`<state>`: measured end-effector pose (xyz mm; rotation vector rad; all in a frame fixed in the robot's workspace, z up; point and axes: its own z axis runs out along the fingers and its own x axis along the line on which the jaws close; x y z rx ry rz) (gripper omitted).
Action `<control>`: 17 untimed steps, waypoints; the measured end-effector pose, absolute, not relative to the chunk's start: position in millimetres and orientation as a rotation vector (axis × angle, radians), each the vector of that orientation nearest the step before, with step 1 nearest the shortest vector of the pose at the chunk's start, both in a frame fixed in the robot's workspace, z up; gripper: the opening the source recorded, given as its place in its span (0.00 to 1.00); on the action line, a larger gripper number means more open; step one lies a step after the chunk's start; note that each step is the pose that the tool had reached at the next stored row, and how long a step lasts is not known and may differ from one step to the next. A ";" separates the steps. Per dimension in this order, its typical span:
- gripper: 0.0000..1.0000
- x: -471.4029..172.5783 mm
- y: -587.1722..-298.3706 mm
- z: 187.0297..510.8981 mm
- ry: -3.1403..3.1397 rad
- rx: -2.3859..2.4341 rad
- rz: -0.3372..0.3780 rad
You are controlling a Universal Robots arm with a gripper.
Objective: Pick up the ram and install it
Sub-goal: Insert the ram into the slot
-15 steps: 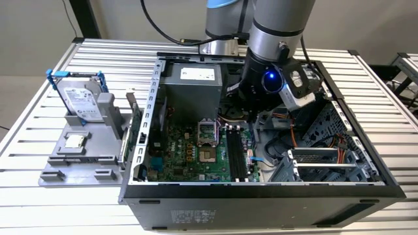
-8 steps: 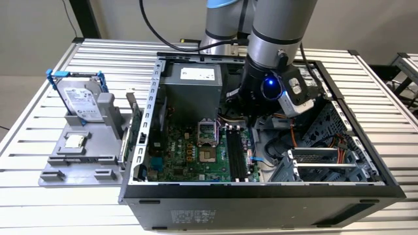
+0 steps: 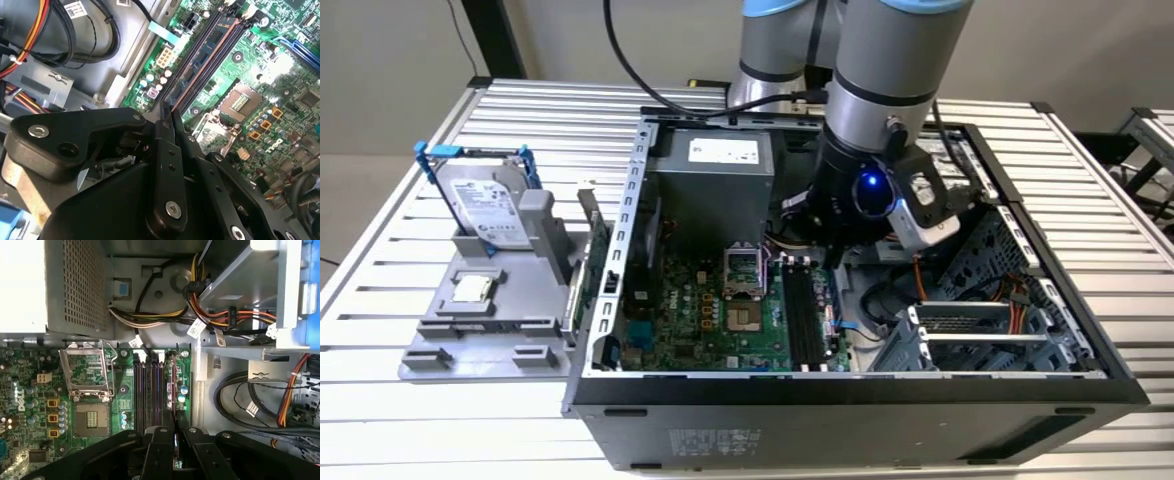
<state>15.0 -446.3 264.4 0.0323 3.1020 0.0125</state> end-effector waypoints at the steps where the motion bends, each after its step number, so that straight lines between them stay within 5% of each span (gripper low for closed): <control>1: 0.00 15.0 -446.8 263.5 3.102 0.032 0.013; 17: 0.00 14.8 -449.1 249.2 3.102 0.032 0.009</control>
